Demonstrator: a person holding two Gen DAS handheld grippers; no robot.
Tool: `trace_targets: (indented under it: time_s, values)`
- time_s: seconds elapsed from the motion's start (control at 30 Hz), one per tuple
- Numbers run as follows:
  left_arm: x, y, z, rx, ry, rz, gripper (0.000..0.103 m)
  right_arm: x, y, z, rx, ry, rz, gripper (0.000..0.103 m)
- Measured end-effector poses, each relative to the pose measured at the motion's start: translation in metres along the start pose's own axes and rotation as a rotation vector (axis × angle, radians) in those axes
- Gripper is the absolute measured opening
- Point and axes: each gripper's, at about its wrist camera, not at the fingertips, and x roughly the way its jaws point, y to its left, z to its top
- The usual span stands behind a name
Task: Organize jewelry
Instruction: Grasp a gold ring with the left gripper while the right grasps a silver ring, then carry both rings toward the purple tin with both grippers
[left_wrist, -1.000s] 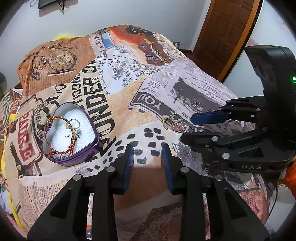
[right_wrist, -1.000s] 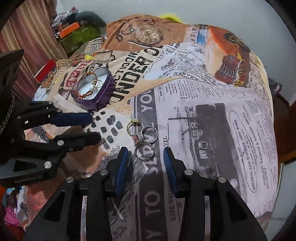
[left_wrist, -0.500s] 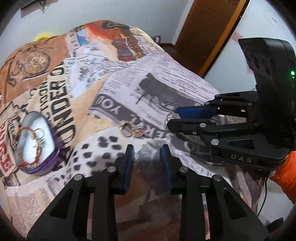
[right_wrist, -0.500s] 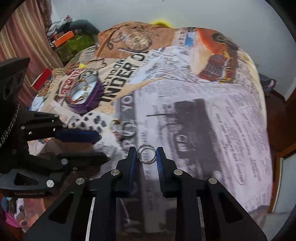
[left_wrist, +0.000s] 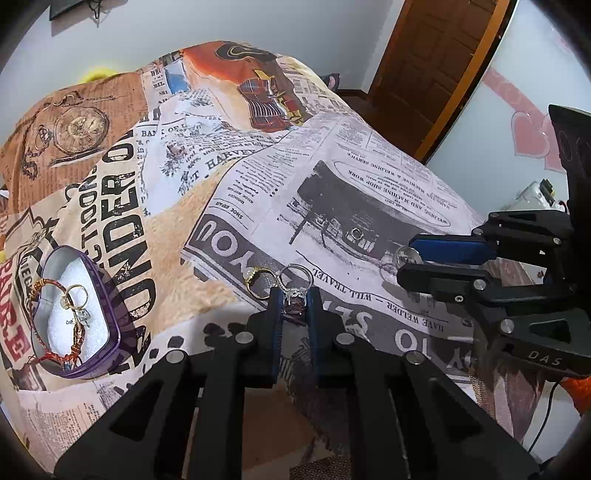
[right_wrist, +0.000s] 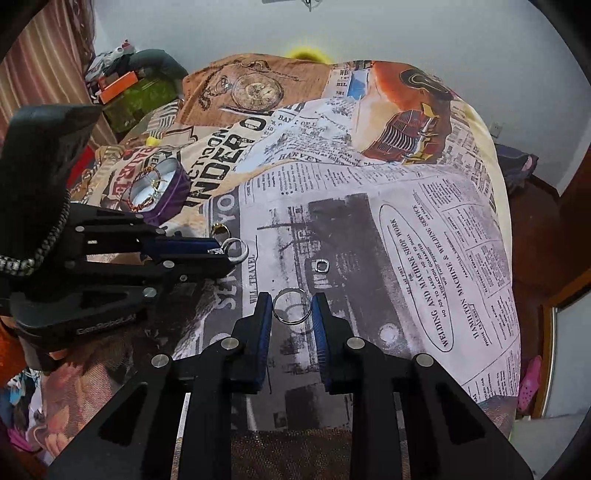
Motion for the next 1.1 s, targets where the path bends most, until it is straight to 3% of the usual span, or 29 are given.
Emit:
trace_targets:
  time_s: [0.57, 1.1]
  values:
    - [-0.061, 0.023, -0.009, -0.066, -0.124, 0.018, 0.01, -0.027, 0.029, 0.03, -0.02, -0.089, 0.006, 0.02]
    - [-0.128, 0.084, -0.029, -0.14, -0.231, 0.088, 0.01, -0.023, 0.096, 0.068, -0.101, -0.134, 0.044, 0.02]
